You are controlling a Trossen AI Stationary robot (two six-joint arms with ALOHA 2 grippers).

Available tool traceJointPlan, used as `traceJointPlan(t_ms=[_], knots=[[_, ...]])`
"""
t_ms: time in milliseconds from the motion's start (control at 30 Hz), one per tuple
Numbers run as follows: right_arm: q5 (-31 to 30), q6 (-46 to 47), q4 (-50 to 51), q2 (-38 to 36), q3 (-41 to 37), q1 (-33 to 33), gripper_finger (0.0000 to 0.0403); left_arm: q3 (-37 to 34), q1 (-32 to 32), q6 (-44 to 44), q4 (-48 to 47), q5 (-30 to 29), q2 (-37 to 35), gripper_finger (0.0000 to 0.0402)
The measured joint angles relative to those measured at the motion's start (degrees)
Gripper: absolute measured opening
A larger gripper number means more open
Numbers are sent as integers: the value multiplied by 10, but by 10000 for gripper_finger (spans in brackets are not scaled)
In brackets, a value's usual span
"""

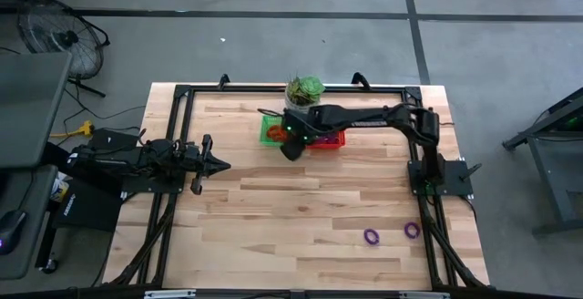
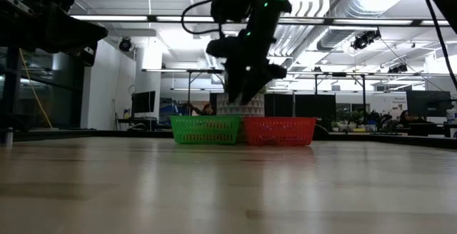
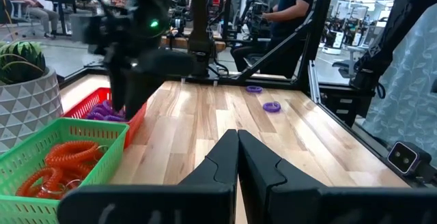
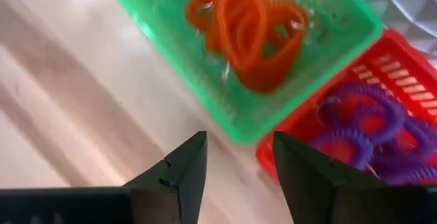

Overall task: Sort spring keychains
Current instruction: Put the purple spring keychain into the orange bin

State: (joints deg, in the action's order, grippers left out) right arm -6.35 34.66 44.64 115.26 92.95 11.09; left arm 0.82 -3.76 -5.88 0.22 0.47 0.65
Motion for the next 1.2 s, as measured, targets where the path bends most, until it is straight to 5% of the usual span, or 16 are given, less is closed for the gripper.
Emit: traceJointPlan(t_ms=[500,900,1200], knots=[[-39,0,240,-99,-10,-98,158,0,0,0,0,0,0,0],[38,178,74,-291,-313,-242,156,0,0,0,0,0,0,0],[84,324,55,-339,-417,-390,156,0,0,0,0,0,0,0]])
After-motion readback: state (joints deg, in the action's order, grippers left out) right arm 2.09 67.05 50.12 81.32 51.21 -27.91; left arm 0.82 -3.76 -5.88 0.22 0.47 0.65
